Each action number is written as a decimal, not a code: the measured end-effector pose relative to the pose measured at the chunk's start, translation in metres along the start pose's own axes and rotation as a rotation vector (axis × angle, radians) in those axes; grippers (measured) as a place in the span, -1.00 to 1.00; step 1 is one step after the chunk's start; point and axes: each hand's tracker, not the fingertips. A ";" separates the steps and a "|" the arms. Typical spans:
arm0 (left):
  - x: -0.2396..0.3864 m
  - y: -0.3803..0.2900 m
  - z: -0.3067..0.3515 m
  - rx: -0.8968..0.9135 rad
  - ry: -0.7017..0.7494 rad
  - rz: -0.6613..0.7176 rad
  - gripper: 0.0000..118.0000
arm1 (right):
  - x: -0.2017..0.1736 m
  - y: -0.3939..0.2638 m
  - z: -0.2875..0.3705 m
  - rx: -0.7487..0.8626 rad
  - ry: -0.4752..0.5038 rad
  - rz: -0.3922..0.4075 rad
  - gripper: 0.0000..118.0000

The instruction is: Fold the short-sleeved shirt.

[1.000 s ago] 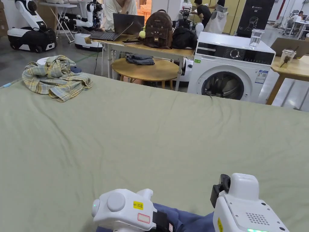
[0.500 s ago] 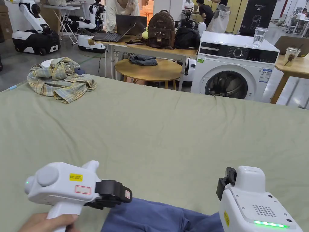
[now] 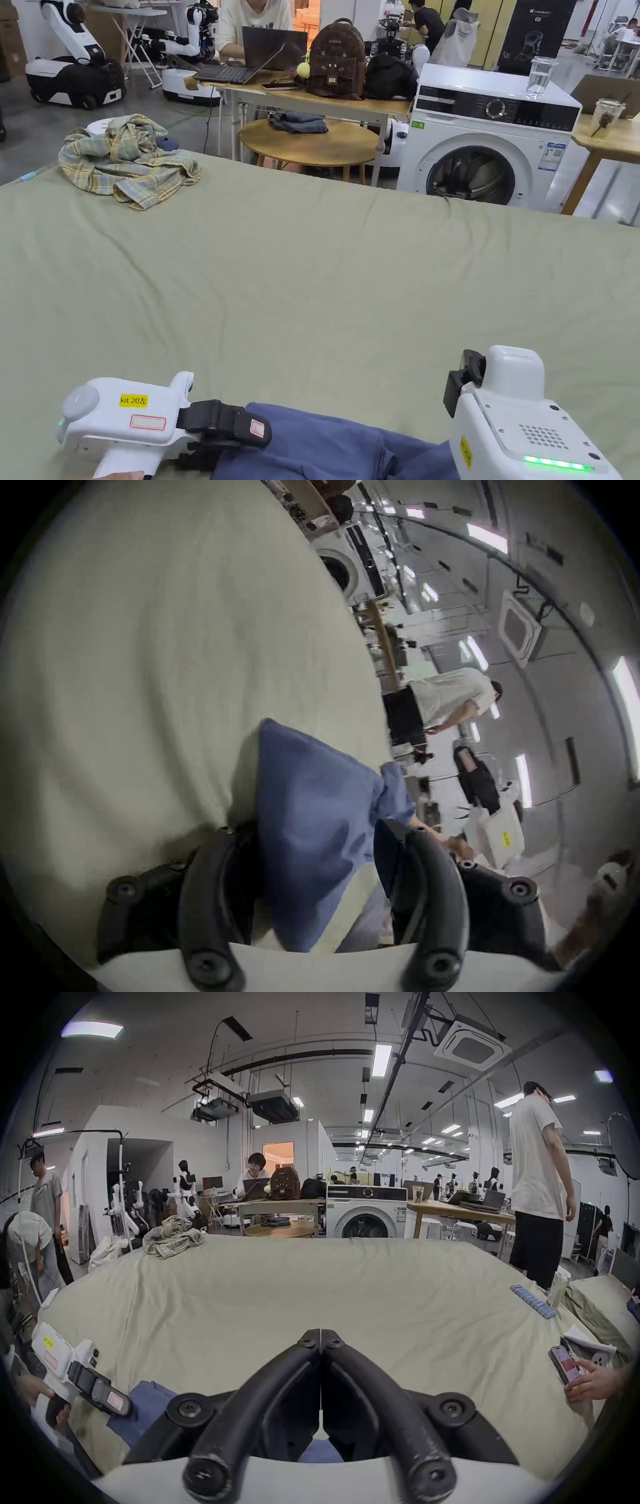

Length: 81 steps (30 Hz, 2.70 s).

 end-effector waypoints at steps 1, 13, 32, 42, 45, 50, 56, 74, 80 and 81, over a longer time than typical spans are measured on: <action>-0.002 0.001 0.000 0.011 -0.032 0.023 0.03 | 0.000 0.000 0.000 -0.001 0.000 0.000 -1.00; 0.025 -0.012 0.009 0.101 0.066 -0.052 -0.90 | 0.011 0.001 0.001 -0.010 -0.022 -0.002 -1.00; 0.160 -0.015 0.067 0.242 0.386 -0.225 -0.90 | -0.002 0.007 0.000 -0.002 0.026 -0.002 -1.00; 0.223 -0.019 -0.039 0.095 0.428 -0.341 -0.90 | 0.016 0.004 0.003 -0.015 -0.003 -0.007 -1.00; 0.228 -0.022 -0.082 0.027 0.460 -0.376 -0.90 | 0.022 0.004 0.005 -0.019 -0.017 -0.010 -1.00; 0.226 -0.026 -0.150 -0.065 0.500 -0.367 -0.90 | 0.032 0.003 0.007 -0.023 -0.038 -0.024 -1.00; 0.209 -0.032 -0.204 -0.120 0.562 -0.361 -0.90 | 0.037 0.000 0.009 -0.032 -0.050 -0.029 -1.00; 0.186 -0.019 -0.163 -0.090 0.264 -0.229 -0.75 | 0.046 0.000 0.014 -0.032 -0.057 -0.034 -1.00; 0.151 -0.025 -0.226 -0.176 0.255 -0.148 -0.95 | 0.051 -0.004 0.013 -0.041 -0.068 -0.034 -1.00; 0.144 -0.025 -0.235 -0.179 0.275 -0.139 -0.95 | 0.052 -0.004 0.013 -0.041 -0.068 -0.037 -1.00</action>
